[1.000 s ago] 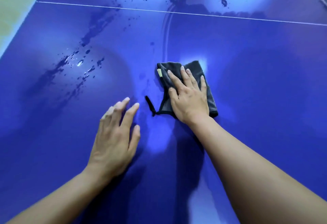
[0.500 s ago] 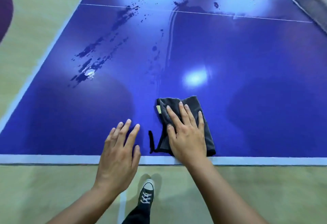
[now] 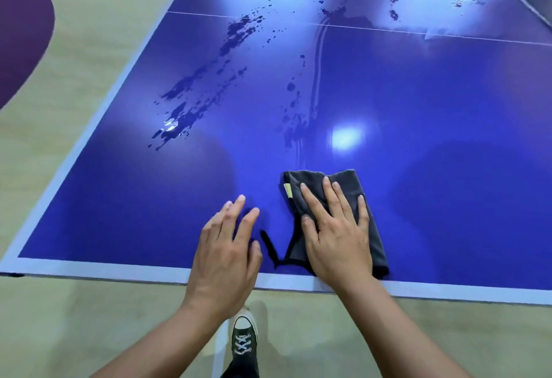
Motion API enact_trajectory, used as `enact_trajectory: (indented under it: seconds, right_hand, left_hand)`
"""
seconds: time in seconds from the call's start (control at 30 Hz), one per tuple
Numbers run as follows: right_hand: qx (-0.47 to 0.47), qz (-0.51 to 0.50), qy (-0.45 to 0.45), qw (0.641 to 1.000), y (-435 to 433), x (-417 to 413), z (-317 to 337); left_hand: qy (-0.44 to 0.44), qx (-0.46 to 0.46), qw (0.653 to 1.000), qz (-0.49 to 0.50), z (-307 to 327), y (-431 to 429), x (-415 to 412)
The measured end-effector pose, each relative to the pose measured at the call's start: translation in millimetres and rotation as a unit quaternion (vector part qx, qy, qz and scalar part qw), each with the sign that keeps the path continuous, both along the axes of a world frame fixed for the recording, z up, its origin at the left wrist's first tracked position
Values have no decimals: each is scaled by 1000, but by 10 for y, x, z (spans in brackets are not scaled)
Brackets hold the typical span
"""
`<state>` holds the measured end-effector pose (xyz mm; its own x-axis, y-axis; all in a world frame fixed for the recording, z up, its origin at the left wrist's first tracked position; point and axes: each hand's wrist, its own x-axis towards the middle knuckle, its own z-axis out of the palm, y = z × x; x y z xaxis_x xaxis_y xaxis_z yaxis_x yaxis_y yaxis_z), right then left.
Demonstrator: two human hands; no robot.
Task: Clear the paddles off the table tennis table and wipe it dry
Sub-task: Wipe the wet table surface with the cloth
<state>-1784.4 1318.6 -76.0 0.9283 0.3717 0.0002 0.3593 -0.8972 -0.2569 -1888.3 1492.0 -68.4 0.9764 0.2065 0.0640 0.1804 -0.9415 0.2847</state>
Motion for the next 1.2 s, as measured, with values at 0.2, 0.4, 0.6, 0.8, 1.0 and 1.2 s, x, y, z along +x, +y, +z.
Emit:
enact_trajectory:
  seconds: [0.2, 0.4, 0.6, 0.8, 1.0, 1.2]
  right_hand:
    - [4, -7, -18, 1000, 371, 735, -77]
    - [12, -8, -8, 1000, 769, 1857, -79]
    - [17, -19, -6, 1000, 1003, 2831, -81]
    - [26, -32, -4, 999, 1147, 3697, -96]
    - [35, -45, -3, 998, 1368, 4727, -107]
    - [31, -33, 4, 999, 1686, 5687, -109]
  left_hand:
    - [5, 12, 1000, -6, -31, 231, 847]
    - [-4, 2, 1000, -11, -44, 554, 1954]
    - [4, 21, 1000, -18, -36, 960, 2946]
    - [1, 17, 1000, -16, -10, 1249, 3850]
    - [9, 2, 1000, -6, -89, 1278, 4018]
    - [7, 0, 1000, -8, -108, 1313, 4075]
